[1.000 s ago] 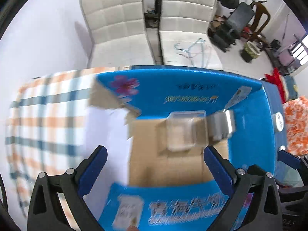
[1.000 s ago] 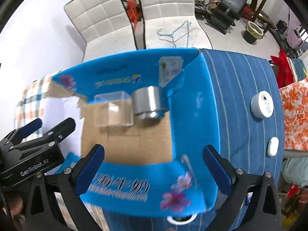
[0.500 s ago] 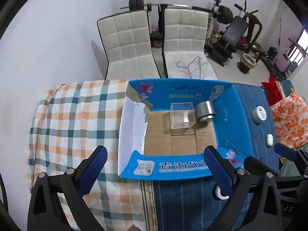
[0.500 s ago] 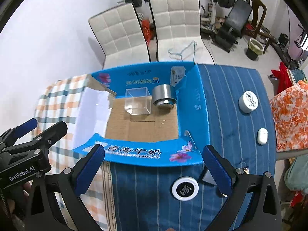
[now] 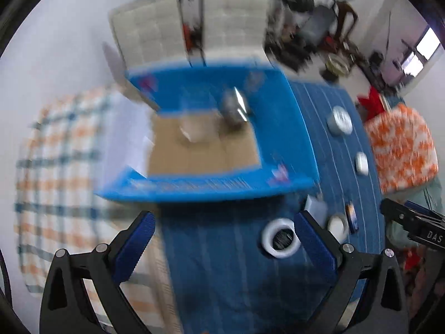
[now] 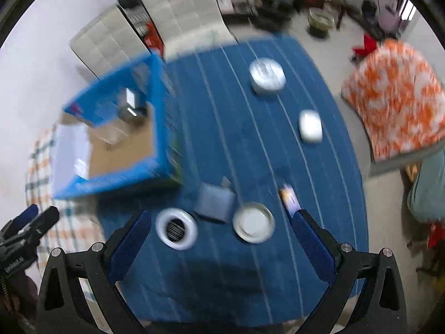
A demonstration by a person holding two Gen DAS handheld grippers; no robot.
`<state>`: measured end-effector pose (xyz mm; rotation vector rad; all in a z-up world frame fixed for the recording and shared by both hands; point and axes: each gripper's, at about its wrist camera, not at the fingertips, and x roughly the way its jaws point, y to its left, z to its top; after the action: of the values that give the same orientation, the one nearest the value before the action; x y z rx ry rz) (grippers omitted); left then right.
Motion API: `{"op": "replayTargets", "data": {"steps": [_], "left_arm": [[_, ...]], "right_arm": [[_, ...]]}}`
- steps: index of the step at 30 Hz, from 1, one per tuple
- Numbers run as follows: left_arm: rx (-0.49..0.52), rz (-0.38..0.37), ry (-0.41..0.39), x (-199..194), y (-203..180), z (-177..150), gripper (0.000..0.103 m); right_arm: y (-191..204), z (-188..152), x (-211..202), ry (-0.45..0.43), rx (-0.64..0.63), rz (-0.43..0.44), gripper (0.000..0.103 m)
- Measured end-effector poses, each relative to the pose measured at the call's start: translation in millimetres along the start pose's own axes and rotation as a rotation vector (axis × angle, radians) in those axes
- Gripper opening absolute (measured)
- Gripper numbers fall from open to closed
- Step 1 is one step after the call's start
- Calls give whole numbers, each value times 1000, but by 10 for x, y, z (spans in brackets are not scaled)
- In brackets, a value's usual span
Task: Organize rigid objects
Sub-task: 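Grasp the black round puck with the left tool while the right tool reaches toward the grey power bank, then grasp the grey power bank with the right tool while the left tool lifts the puck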
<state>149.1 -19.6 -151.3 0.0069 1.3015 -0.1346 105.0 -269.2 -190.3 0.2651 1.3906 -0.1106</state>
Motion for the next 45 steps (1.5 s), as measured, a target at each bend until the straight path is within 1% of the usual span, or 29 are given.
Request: {"op": "replayTargets", "data": {"steps": [1, 2, 3, 4, 7, 9, 12, 14, 15, 16, 17, 18, 22, 24, 25, 26, 28, 31, 32, 33, 34, 35, 37, 38, 40, 41, 43, 44, 45], "left_arm": [[7, -5, 29, 142, -102, -47, 103], [15, -20, 65, 325, -228, -108, 103], [20, -40, 97, 535, -347, -172, 103], [23, -43, 120, 700, -450, -232, 103], [47, -37, 208, 1256, -717, -391, 103], [54, -27, 251, 1536, -809, -479, 103], [61, -6, 296, 1826, -899, -565, 103], [55, -3, 297, 1922, -934, -573, 102], [63, 17, 269, 1907, -957, -567, 100], [72, 37, 248, 1883, -975, -564, 91], [71, 45, 238, 1853, -983, -564, 79], [62, 51, 227, 1806, -971, -567, 73], [-7, 74, 239, 1729, -769, -636, 73], [-50, 91, 243, 1694, -623, -690, 73], [-72, 82, 249, 1686, -554, -713, 73], [-100, 75, 257, 1675, -478, -735, 73], [-114, 79, 256, 1651, -409, -752, 73], [-126, 72, 250, 1614, -358, -757, 73], [-126, 65, 246, 1601, -359, -756, 73], [-126, 58, 245, 1597, -368, -755, 73], [-123, 53, 245, 1595, -367, -744, 73], [-118, 52, 242, 1591, -374, -751, 73], [-109, 47, 245, 1601, -373, -771, 73], [-107, 43, 246, 1605, -354, -795, 73], [-104, 34, 246, 1587, -267, -795, 73], [-103, 31, 247, 1591, -213, -775, 73], [-108, 19, 246, 1571, -147, -785, 73], [-114, 12, 248, 1562, -70, -779, 73], [-120, 5, 249, 1563, -19, -782, 73]], "right_arm": [[-124, -38, 181, 37, 18, 31, 91], [-223, -61, 311, 66, 30, 63, 85], [-308, -93, 482, 103, 43, 86, 74], [-421, -137, 682, 146, 54, 82, 71], [-597, -218, 985, 184, 61, 75, 71], [-690, -255, 1072, 194, 72, 79, 71], [-725, -248, 1095, 192, 72, 95, 71], [-682, -204, 1073, 179, 58, 98, 71], [-661, -178, 1059, 175, 59, 100, 71], [-632, -151, 1047, 171, 65, 100, 72], [-598, -121, 1041, 166, 72, 110, 72], [-569, -84, 1036, 159, 86, 113, 73], [-450, 69, 990, 119, 111, 146, 73], [-377, 105, 909, 82, 104, 111, 73], [-349, 115, 849, 65, 105, 103, 73], [-304, 128, 809, 56, 104, 113, 73], [-168, 157, 830, 84, 59, 121, 73], [109, 178, 1045, 138, -63, 87, 73], [218, 174, 1122, 136, -120, 43, 73], [294, 175, 1174, 128, -174, 3, 77], [348, 170, 1202, 105, -227, -37, 78], [385, 166, 1249, 104, -271, -51, 76], [436, 168, 1290, 99, -299, -47, 73], [448, 156, 1292, 105, -295, -57, 73], [405, 192, 1275, 148, -183, -60, 67], [353, 190, 1294, 198, -111, -26, 66], [169, 173, 1333, 320, 58, 126, 66], [101, 161, 1302, 339, 98, 155, 66], [92, 170, 1217, 301, 73, 126, 66]]}}
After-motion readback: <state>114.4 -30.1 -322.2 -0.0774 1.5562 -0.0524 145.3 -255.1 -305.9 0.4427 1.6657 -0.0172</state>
